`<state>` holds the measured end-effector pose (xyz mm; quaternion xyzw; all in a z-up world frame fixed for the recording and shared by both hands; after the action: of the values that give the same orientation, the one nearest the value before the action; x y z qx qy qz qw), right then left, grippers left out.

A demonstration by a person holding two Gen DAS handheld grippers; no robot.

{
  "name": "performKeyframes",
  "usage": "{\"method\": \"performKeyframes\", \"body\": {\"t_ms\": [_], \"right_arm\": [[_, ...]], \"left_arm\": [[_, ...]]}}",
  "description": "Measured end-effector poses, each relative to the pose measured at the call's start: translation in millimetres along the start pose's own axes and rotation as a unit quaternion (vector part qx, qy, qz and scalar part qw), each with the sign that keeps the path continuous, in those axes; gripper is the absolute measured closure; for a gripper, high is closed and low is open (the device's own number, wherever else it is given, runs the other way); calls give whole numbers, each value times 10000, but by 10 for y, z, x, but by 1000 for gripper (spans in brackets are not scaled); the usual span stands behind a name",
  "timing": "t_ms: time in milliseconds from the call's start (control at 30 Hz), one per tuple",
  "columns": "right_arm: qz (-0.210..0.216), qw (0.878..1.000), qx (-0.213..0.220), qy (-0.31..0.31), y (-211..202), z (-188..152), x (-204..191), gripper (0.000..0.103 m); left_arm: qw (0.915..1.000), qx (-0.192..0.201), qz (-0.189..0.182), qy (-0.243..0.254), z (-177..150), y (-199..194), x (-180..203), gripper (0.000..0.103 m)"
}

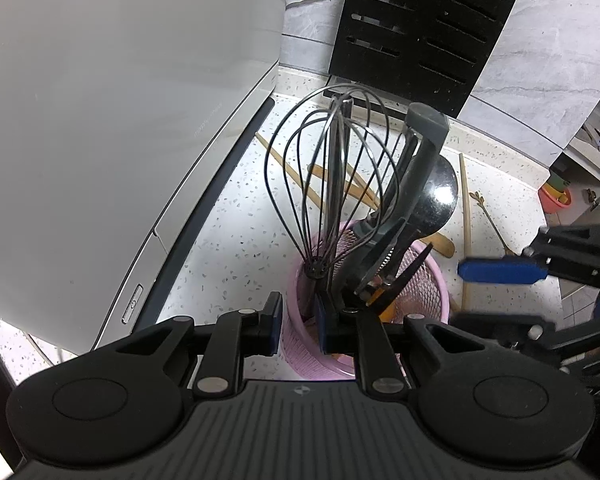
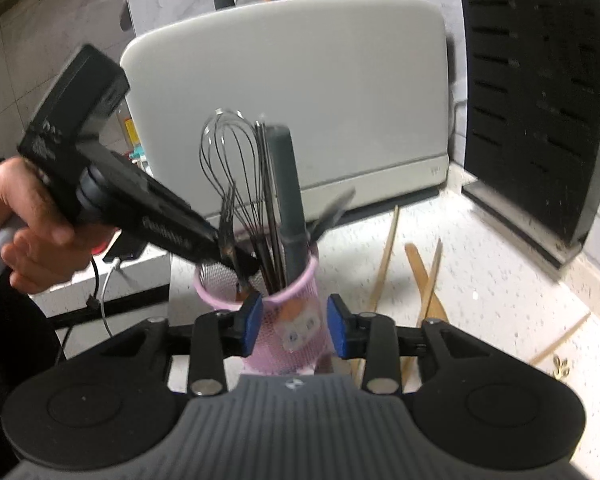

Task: Organize utensils
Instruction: 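Open the right tool and move it to the grey-handled utensil, then grasp the grey-handled utensil with the right tool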

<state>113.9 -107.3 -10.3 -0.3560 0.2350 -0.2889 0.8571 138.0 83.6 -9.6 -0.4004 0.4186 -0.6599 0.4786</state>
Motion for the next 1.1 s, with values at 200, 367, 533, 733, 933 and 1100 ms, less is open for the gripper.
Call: {"method": "performKeyframes", "body": {"t_ms": [200,367,533,733,933,1100], "right_arm": [[-71,9992,-380,-47,113,-140,-53,67],[-498,9932,-1049,2,303,-296,-130,63],[-652,9878,-1345,-433,430,-464,-345,52],[-686,9836,-1474,-785,491,-578,-500,53],[-725,9830,-1499,-770,485,-553,-460,69],[-762,9839,-1480,-653,419,-548,-329,78]], "left_arm": [[10000,0,12,-12,-7,-2,9,84],[10000,8,1,-20,-2,-5,8,83],[10000,10,-2,-23,-6,-4,7,83],[10000,9,-4,-22,-1,-1,3,83],[10000,5,12,-11,1,-1,4,83],[10000,16,9,-39,-8,-14,-6,83]]}}
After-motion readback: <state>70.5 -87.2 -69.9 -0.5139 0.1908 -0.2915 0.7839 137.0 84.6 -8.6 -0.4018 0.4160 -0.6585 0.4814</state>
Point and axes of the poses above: each gripper's, at about its wrist camera, not at the fingertips, and y roughly the way its jaws point, x to its right, z to its top, the point moved 3 cm from there along y, roughly the way its jaws point, and after that the axes turned 12 degrees about -x, right-handed, at the moved point
